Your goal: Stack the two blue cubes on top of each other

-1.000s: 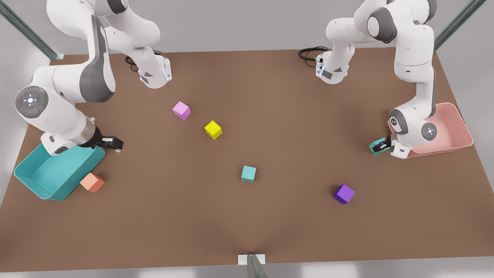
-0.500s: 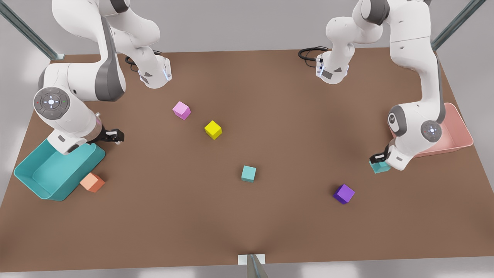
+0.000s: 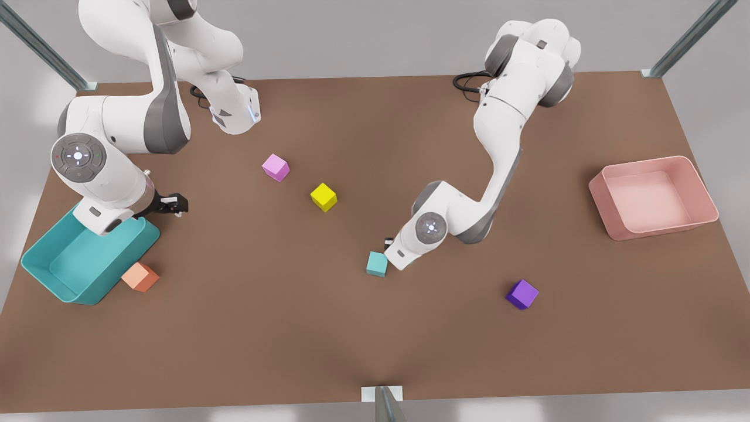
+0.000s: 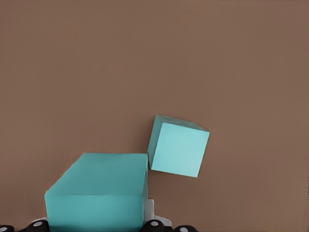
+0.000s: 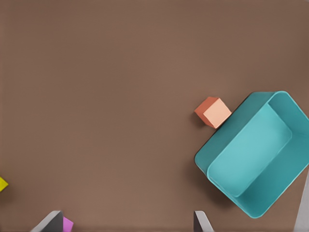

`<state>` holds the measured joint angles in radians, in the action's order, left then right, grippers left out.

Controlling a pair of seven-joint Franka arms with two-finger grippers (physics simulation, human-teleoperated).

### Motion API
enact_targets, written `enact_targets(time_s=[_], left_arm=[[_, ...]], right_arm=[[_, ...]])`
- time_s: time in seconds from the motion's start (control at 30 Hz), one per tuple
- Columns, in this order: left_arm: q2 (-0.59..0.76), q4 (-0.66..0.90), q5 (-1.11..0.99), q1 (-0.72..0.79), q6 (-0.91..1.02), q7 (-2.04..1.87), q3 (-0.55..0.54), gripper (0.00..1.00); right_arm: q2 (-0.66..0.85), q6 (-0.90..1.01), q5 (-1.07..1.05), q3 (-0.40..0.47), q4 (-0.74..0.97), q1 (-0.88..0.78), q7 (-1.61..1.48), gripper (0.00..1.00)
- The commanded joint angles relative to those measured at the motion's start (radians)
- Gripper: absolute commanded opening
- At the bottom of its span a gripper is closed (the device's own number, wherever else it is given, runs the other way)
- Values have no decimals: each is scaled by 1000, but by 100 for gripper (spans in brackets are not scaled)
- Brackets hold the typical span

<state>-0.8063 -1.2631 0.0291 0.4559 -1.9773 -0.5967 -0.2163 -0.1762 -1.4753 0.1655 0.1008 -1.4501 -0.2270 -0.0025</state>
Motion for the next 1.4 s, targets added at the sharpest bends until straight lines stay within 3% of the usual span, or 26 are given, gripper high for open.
enact_targets(time_s=[0.0,0.27,0.43,1.1,1.13,1.17,1.37], left_arm=[[-16,5,3,18,-32,-560,0,63],[-57,41,3,43,-92,-560,2,63],[-108,145,-40,52,-104,-558,3,63],[-131,146,-40,83,-127,-561,2,65],[-131,146,-40,83,-127,-561,2,67],[-133,146,-40,83,-127,-560,2,100],[-125,146,-40,79,-120,-561,3,100]], right_arm=[[1,4,-3,0,0,0,-45,100],[0,9,-1,0,0,0,-45,100],[0,10,-1,0,0,0,-45,100],[-6,33,-1,-1,-1,-3,-45,100],[-6,35,-1,-1,-1,-3,-43,100],[-6,33,-1,-1,-1,-3,-43,100],[-6,33,0,-1,0,-3,-43,100]])
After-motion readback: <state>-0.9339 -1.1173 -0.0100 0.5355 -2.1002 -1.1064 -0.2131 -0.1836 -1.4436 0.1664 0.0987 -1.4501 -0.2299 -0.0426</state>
